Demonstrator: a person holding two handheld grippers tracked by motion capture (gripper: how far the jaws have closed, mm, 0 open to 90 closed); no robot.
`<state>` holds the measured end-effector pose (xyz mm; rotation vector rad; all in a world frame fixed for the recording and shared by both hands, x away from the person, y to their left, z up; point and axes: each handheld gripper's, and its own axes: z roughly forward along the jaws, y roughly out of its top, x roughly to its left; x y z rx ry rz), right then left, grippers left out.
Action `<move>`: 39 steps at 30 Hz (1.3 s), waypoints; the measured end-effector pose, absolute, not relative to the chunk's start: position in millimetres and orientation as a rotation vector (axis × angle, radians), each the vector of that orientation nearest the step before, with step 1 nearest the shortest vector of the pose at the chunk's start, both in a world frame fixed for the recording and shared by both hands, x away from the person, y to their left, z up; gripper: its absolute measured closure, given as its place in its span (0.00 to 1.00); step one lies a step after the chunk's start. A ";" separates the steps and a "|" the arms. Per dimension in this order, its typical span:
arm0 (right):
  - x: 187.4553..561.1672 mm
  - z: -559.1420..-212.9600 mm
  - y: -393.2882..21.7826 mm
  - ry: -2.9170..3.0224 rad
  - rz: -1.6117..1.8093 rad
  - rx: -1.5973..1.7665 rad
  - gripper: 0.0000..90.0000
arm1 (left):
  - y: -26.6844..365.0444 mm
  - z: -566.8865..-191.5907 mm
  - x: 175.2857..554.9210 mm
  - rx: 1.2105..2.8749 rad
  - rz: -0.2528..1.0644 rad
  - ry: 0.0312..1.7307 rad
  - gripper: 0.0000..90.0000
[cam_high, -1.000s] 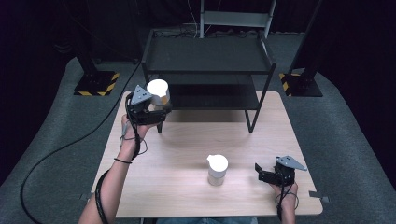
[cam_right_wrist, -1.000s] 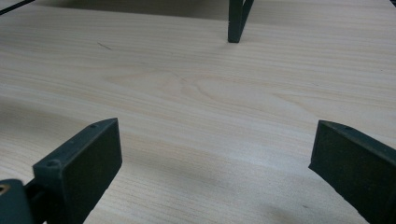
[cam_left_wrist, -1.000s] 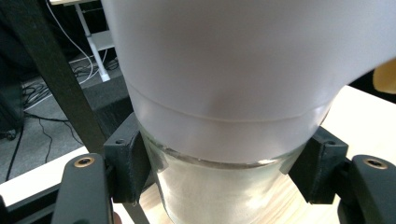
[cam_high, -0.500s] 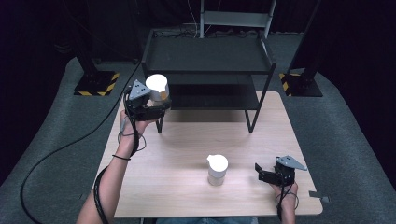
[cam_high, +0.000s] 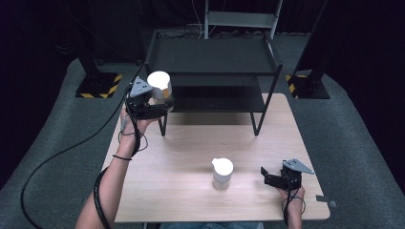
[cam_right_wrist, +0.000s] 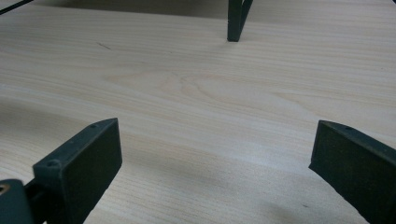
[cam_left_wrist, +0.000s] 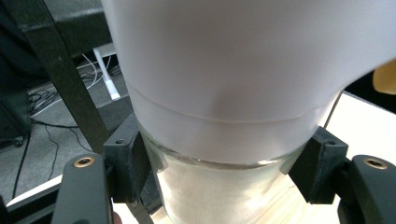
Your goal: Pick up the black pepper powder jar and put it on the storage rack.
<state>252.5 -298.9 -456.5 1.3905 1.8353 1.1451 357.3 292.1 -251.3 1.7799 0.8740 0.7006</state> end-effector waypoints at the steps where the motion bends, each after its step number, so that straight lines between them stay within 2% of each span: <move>1: 252.8 -456.2 -298.4 1.839 1.140 1.386 0.01 | 291.2 -248.6 357.5 1.783 0.706 0.874 0.34; 39: 253.0 -456.4 -299.7 1.841 1.147 1.388 0.01 | 284.9 -211.9 362.7 1.790 0.725 0.856 0.34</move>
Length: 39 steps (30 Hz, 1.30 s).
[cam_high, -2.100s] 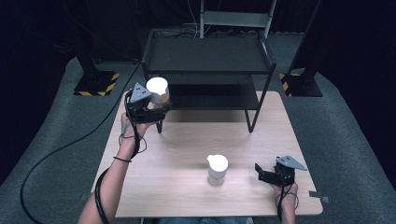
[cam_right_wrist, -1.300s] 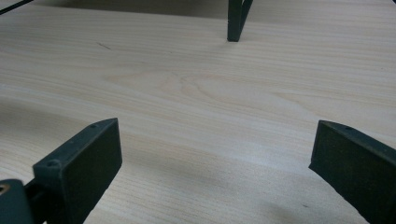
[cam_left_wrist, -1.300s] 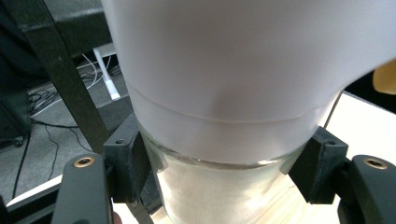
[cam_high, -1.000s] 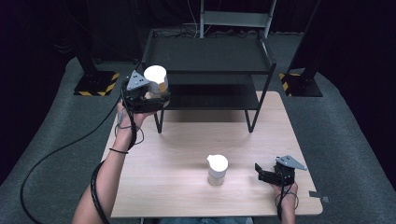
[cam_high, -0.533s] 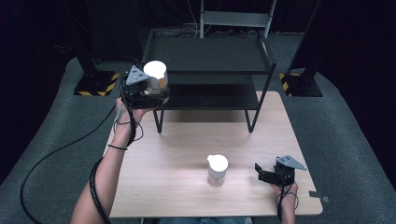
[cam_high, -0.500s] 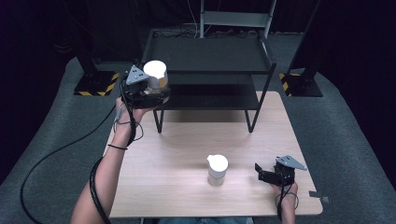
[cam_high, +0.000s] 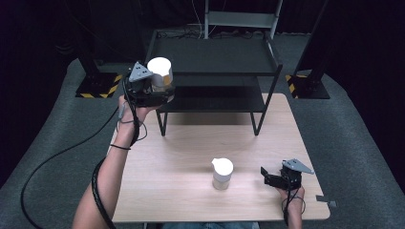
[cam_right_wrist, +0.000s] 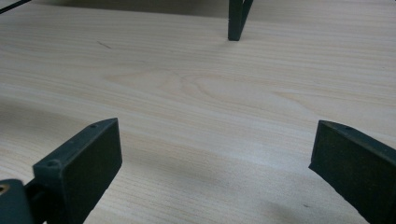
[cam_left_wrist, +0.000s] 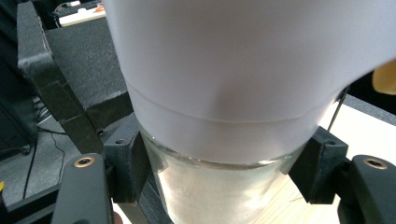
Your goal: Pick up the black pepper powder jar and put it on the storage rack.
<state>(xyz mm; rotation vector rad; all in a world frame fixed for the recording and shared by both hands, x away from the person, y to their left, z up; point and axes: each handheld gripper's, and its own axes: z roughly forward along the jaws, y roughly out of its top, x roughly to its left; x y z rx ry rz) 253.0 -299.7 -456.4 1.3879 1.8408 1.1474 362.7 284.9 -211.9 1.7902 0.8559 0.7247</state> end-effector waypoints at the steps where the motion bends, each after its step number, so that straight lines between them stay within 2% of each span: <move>1: 253.1 -456.3 -300.0 1.840 1.149 1.390 0.01 | 285.0 -211.4 362.8 1.788 0.722 0.855 0.34; 39: 253.3 -456.0 -298.8 1.843 1.141 1.387 0.01 | 282.8 -167.4 360.3 1.788 0.735 0.819 0.34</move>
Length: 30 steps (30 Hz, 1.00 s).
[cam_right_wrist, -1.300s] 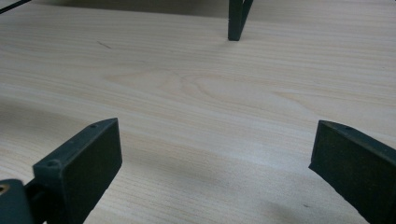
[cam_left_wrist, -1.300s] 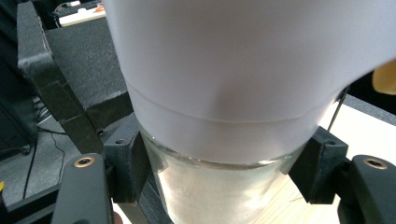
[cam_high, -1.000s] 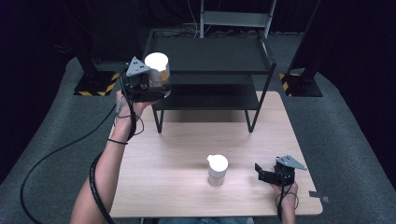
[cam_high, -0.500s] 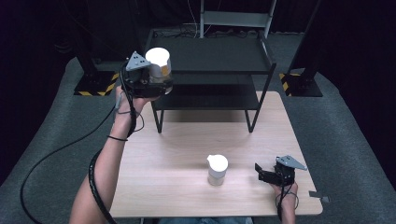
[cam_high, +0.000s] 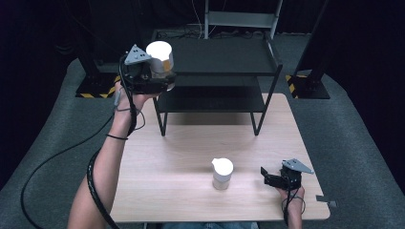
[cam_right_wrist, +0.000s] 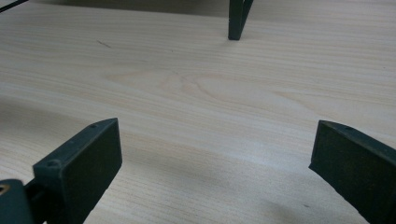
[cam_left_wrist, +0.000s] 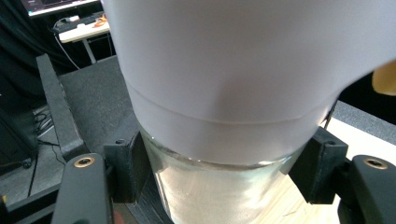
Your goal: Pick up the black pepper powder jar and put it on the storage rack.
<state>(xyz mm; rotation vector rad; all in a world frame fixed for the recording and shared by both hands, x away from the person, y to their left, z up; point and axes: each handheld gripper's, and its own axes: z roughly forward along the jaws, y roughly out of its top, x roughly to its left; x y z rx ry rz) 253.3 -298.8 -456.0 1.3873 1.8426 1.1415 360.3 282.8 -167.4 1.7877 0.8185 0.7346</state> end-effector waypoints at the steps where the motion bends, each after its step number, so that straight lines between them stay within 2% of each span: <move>1: 253.3 -456.0 -298.9 1.844 1.142 1.386 0.01 | 282.5 -166.1 360.4 1.786 0.737 0.818 0.34; 30: 253.6 -456.1 -299.7 1.844 1.147 1.388 0.01 | 266.0 -134.2 391.0 1.781 0.745 0.891 0.34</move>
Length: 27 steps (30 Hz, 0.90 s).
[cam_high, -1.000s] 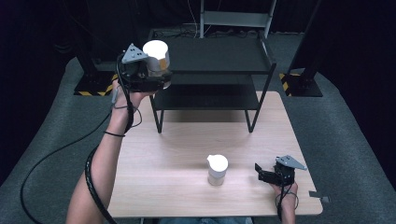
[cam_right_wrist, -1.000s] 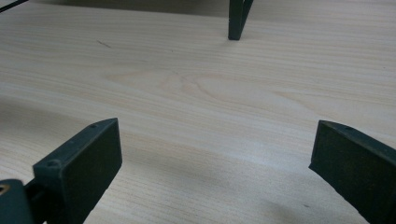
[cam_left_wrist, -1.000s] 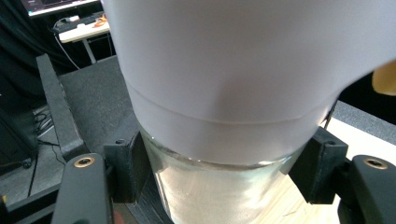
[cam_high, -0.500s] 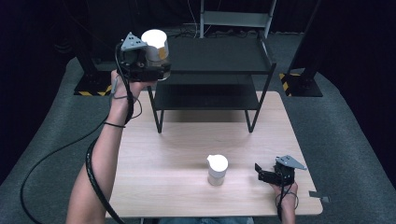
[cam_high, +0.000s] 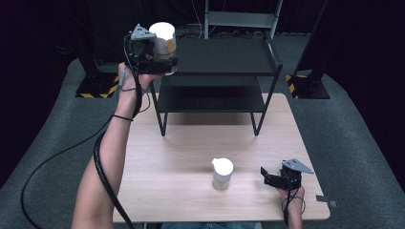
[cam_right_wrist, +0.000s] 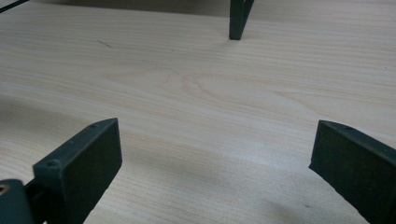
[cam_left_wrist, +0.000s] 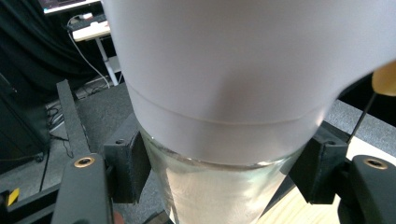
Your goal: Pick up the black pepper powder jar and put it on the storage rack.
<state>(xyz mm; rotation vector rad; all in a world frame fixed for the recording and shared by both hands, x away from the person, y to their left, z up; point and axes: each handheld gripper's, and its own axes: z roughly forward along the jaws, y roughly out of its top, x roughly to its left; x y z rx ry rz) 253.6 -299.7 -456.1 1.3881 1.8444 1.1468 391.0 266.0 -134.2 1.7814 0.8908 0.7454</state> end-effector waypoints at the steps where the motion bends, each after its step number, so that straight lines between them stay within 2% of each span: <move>1: 253.7 -456.1 -299.5 1.845 1.146 1.387 0.01 | 265.8 -133.7 392.1 1.780 0.743 0.896 0.34; 27: 253.5 -456.3 -298.9 1.844 1.141 1.383 0.01 | 257.9 -130.4 432.8 1.812 0.706 1.015 0.34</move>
